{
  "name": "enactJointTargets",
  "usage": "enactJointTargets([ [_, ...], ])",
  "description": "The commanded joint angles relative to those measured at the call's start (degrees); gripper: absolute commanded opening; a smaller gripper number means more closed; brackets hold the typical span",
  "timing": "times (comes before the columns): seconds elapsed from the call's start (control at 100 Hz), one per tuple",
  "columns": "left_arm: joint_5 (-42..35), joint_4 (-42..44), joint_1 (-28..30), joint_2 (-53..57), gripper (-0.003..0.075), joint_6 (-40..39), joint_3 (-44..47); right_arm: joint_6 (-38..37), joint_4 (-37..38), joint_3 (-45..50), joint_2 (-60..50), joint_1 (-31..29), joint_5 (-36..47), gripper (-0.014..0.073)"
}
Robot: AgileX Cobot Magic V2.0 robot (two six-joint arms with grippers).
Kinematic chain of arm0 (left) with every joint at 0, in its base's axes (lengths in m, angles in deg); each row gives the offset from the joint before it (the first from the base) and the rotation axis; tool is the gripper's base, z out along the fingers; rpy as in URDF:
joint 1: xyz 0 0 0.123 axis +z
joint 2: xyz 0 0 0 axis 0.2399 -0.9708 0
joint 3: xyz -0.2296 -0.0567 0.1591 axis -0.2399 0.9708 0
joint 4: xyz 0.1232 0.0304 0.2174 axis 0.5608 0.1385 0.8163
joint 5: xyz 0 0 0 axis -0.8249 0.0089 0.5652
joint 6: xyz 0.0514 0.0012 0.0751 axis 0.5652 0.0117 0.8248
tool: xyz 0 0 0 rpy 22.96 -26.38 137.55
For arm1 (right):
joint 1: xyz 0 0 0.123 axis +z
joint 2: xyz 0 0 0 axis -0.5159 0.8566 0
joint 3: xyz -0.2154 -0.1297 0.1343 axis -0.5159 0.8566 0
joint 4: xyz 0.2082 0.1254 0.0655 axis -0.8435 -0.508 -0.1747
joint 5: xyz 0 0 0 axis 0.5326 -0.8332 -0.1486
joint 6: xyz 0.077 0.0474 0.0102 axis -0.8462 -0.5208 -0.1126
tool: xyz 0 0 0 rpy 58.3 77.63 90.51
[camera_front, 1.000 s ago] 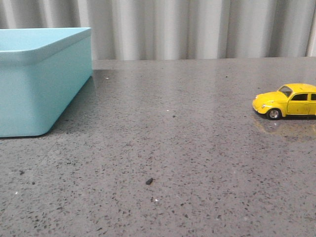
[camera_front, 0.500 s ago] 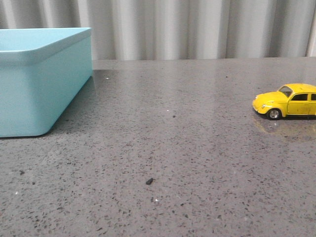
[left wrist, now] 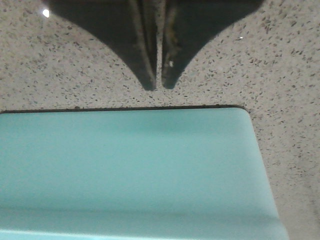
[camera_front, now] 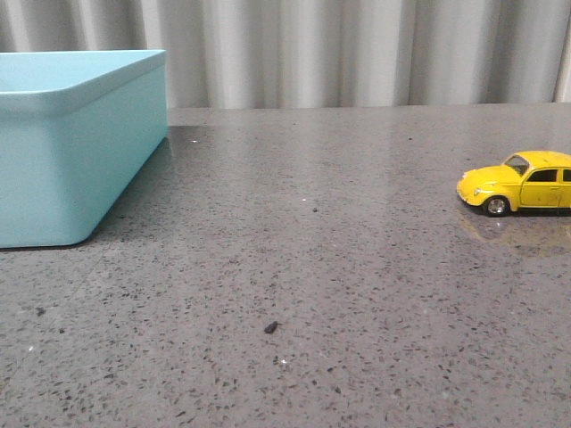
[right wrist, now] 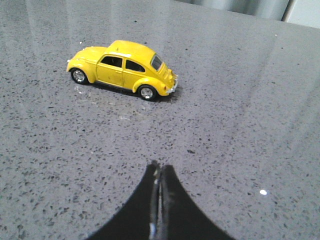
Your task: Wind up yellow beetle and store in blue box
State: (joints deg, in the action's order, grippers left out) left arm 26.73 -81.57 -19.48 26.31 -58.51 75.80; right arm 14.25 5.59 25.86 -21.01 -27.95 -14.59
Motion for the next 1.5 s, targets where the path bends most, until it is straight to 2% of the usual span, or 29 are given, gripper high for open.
enactJointTargets([
  [0.0,-2.12,-0.86,-0.40,1.71,-0.0021,-0.52,1.53,0.17,0.49,1.55,-1.04,-0.37,1.87,-0.0062],
  [1.49,-2.23,-0.86,-0.40,1.71,-0.0021,-0.52,1.53,0.17,0.49,1.55,-1.04,-0.37,0.78,-0.0062],
])
